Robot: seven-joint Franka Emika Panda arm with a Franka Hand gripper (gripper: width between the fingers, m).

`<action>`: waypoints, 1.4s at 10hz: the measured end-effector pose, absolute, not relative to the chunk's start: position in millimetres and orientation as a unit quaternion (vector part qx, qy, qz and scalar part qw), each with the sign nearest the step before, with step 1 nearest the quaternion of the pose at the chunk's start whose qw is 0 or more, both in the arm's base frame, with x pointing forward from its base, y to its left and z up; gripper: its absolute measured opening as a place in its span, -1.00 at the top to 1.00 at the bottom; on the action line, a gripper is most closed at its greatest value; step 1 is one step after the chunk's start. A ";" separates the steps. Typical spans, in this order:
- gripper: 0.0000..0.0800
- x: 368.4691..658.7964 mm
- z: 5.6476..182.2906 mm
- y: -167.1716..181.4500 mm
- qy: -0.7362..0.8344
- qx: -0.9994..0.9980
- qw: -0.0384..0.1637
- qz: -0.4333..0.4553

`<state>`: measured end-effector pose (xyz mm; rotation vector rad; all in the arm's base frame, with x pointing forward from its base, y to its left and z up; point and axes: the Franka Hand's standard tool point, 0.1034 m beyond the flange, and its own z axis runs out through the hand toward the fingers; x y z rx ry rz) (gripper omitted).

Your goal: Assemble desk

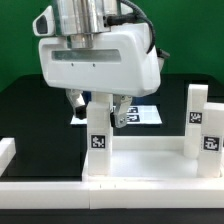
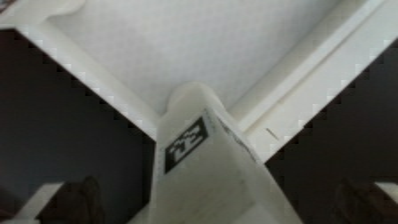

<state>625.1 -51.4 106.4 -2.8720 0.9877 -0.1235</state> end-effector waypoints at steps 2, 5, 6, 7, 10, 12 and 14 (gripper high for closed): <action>-0.62 624.2 105.9 -56.1 0.163 -0.985 0.038 -0.044; -0.55 624.3 105.7 -55.9 0.201 -0.978 0.040 -0.043; -0.21 624.3 105.7 -55.6 0.243 -0.968 0.042 -0.041; 0.12 624.3 105.6 -55.4 0.274 -0.960 0.043 -0.040; 0.29 625.9 106.1 -50.8 0.447 -0.893 0.049 -0.031; 0.29 627.4 105.2 -51.6 0.658 -0.747 0.091 -0.025; 0.29 626.1 106.2 -51.0 0.717 -0.689 0.104 -0.013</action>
Offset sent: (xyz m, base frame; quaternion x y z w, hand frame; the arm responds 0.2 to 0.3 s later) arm 0.0000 0.0000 0.0000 0.0000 0.0000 0.0650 0.9979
